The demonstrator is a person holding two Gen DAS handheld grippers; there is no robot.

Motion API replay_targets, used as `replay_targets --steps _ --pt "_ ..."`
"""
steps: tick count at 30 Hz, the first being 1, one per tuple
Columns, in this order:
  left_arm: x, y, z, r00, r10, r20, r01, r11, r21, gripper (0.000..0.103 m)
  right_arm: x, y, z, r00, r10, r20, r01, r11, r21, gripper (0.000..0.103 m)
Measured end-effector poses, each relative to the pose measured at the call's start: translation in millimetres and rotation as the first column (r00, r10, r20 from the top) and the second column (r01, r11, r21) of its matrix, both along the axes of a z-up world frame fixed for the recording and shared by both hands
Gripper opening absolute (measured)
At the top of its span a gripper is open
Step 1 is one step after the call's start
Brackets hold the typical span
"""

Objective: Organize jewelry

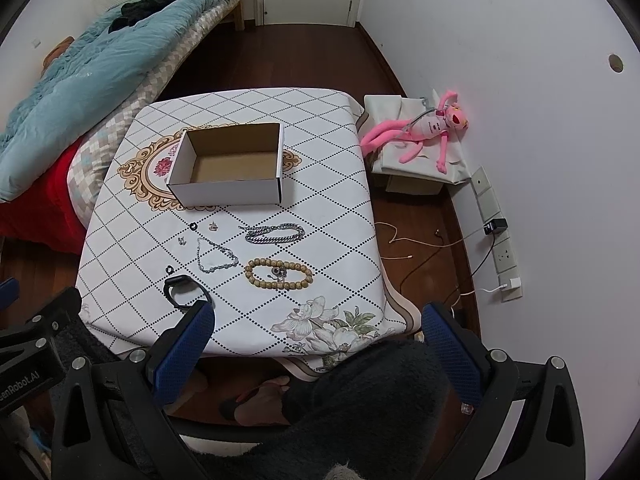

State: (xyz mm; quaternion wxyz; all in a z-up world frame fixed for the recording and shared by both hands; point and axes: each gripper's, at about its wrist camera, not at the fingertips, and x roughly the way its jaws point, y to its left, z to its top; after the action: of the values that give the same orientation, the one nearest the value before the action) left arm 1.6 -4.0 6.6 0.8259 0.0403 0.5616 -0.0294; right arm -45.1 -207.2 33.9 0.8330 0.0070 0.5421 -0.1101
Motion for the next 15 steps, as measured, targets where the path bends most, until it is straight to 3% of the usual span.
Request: replay_targets --steps 15 --pt "0.1 -1.1 1.9 1.000 -0.008 0.014 0.008 1.000 -0.011 0.103 2.4 0.4 4.9 1.000 0.005 0.008 -0.005 1.000 0.000 0.103"
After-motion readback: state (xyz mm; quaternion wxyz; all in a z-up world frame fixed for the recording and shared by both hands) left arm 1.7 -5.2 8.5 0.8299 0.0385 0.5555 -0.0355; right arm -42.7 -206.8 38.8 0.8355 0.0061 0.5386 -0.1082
